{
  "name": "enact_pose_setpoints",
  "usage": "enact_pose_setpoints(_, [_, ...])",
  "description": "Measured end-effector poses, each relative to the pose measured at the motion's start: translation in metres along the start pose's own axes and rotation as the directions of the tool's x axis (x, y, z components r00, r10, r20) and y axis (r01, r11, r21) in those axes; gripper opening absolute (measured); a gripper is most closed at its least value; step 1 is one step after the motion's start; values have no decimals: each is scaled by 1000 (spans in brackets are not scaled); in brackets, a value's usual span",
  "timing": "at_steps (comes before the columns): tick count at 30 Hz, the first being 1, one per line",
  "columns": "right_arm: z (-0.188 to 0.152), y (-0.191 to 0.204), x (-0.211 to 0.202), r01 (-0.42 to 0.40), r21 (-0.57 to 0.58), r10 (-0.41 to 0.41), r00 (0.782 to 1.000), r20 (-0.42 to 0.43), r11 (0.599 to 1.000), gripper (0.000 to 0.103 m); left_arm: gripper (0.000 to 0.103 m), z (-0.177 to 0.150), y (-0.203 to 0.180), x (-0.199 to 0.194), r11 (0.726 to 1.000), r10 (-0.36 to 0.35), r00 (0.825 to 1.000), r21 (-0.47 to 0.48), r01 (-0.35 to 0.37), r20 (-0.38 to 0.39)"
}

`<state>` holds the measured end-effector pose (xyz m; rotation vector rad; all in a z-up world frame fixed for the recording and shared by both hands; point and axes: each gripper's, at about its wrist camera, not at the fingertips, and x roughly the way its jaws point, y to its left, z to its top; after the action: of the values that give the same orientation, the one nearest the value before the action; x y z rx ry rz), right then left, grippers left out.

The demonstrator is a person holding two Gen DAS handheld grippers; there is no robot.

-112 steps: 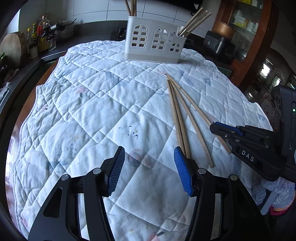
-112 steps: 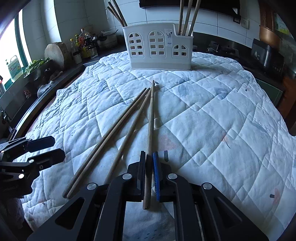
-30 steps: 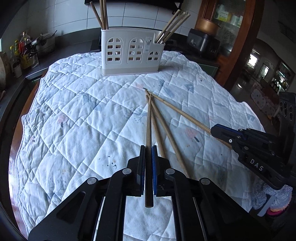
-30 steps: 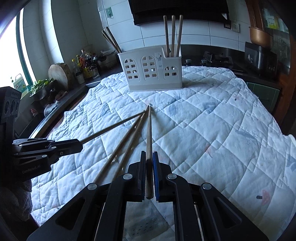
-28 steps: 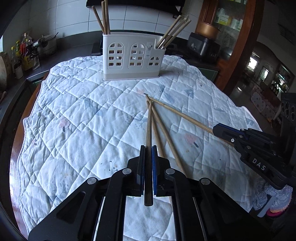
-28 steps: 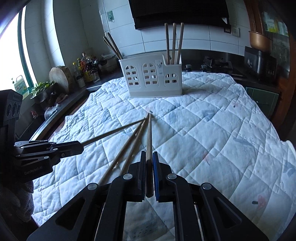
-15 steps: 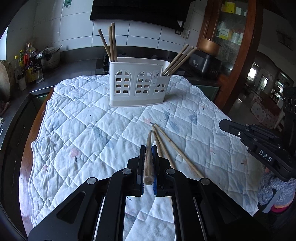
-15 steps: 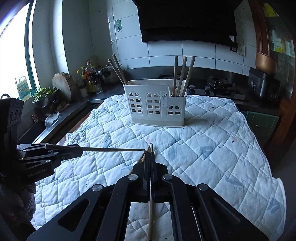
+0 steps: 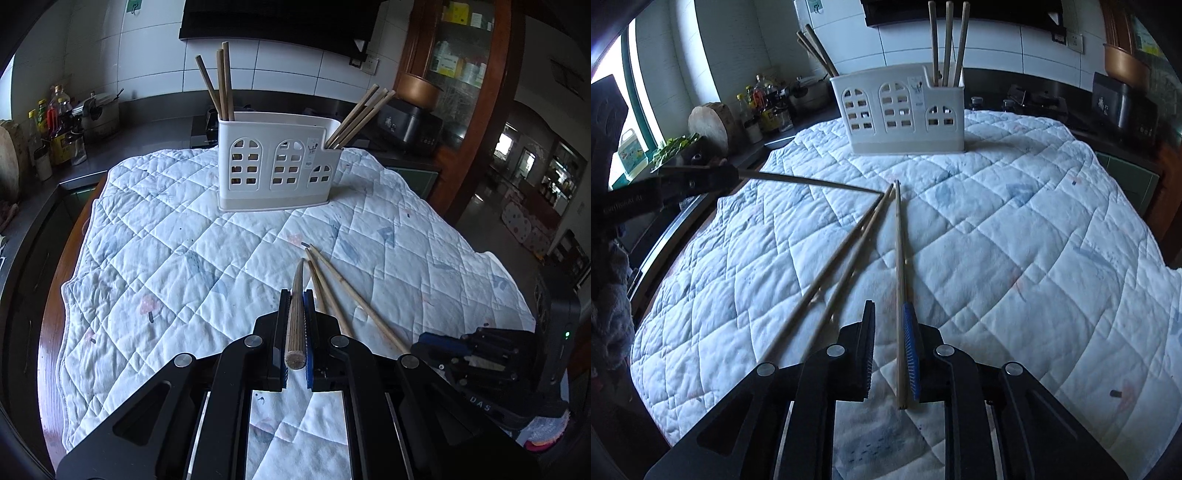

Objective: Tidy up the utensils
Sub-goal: 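Lift both held wooden chopsticks and carry them toward the white holder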

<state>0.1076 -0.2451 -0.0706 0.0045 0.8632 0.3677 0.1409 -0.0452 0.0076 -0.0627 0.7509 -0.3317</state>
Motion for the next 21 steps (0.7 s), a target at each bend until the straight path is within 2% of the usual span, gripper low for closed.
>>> enact_pose_setpoints(5, [-11,0,12,51,-16,-52,998,-45,999,17,5,-1,1,0,1000,0,1000,-4,0,1])
enact_pose_setpoints(8, [-13,-3,16,48,-11,-49,997,-60,999,17,5,-2,1,0,1000,-1,1000,-6,1,3])
enact_pose_setpoints(13, [-12,-4,13,66,-13,-67,997,-39,998,8,5,-1,2,0,1000,-2,1000,-13,2,2])
enact_pose_setpoints(16, [-8,-3,4,73,-16,-73,997,-5,997,8,5,-1,3,-2,1000,0,1000,-16,0,7])
enact_pose_setpoints(21, [13,1,-28,86,-28,-82,990,110,996,7,5,2,7,-4,1000,1,1000,-24,0,19])
